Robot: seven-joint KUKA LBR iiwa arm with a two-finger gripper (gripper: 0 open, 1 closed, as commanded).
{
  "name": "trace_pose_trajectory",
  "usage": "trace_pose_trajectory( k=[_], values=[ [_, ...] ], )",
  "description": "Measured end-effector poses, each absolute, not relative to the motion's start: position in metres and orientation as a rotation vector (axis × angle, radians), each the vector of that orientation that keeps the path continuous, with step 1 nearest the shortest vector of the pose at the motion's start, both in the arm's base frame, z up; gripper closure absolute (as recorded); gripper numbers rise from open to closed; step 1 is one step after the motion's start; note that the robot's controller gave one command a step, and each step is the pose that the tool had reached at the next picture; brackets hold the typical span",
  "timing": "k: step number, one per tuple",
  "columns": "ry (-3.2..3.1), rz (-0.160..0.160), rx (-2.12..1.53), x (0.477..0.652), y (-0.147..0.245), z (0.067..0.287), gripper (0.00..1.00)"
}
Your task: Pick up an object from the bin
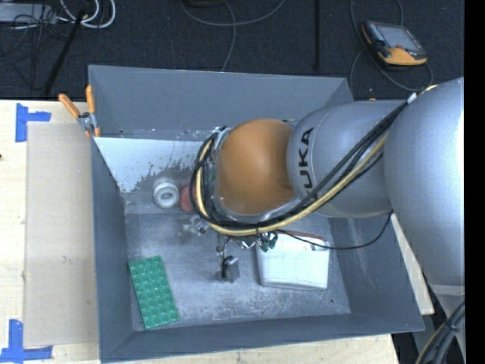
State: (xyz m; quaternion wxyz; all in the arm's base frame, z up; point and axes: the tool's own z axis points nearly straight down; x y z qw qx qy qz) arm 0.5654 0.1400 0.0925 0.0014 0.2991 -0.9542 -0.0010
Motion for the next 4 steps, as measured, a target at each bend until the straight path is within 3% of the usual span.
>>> trace_pose_trajectory(
  k=[1,2,3,4],
  values=[
    [-2.984,-0.008,0.976,0.531,0.214,0.081,0.0],
    [-2.995,0.001,0.996,0.489,0.235,0.074,0.0],
    [-3.008,-0.005,0.996,0.49,0.237,0.076,1.0],
    [-2.972,-0.001,1.05,0.5,0.226,0.29,1.0]
  ],
)
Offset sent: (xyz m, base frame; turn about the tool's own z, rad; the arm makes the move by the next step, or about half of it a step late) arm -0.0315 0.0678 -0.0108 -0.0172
